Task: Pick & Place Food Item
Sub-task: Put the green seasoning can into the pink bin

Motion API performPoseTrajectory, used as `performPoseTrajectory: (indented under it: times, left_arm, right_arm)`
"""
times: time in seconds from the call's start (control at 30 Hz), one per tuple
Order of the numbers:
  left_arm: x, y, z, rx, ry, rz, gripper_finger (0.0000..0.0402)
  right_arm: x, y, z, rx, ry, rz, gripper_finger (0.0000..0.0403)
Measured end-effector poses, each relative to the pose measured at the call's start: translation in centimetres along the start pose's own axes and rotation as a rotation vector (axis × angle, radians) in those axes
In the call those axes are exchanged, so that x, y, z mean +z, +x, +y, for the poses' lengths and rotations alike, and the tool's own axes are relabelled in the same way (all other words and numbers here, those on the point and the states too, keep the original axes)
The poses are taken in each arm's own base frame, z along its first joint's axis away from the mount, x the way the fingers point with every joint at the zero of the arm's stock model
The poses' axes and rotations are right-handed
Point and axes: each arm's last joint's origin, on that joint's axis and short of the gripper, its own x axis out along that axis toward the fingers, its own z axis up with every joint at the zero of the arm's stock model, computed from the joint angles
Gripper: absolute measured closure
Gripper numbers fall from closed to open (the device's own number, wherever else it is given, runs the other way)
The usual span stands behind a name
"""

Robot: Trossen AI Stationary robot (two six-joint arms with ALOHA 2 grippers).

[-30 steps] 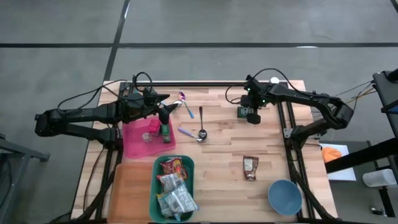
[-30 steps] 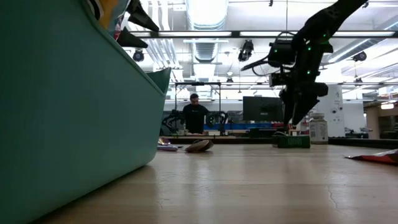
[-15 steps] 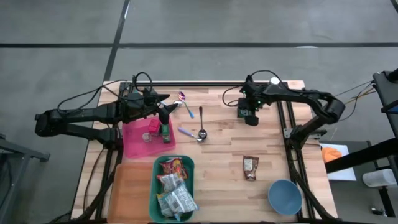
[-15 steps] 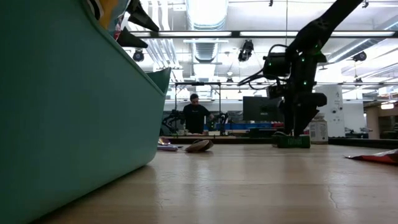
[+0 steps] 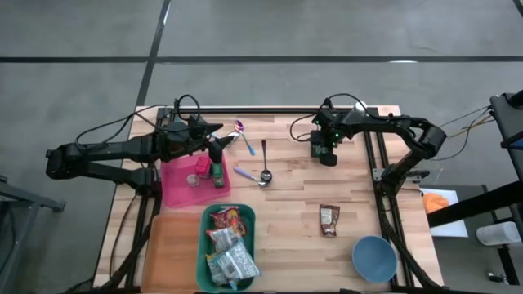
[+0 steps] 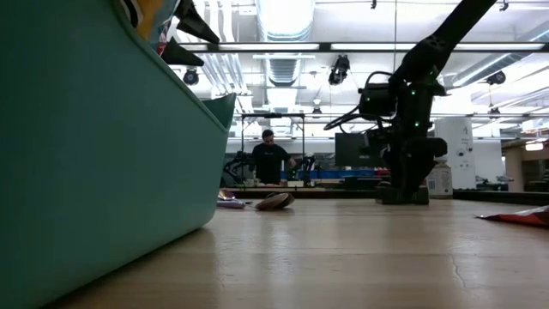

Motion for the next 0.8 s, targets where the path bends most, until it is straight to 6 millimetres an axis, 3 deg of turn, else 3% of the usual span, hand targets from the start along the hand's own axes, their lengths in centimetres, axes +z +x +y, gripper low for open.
performPoseTrajectory:
  times: [0.37, 0.8]
  left_arm:
    - [0.0, 0.0, 0.0, 0.0, 0.0, 0.0, 0.0073]
    - [0.01, 0.0, -0.01, 0.0, 0.0, 0.0, 0.0073]
  right_arm:
    - [-0.11, 0.94, -0.05, 0.013, 0.023, 0.04, 0.0028]
    - [-0.12, 0.62, 0.04, 0.022, 0.03, 0.029, 0.003]
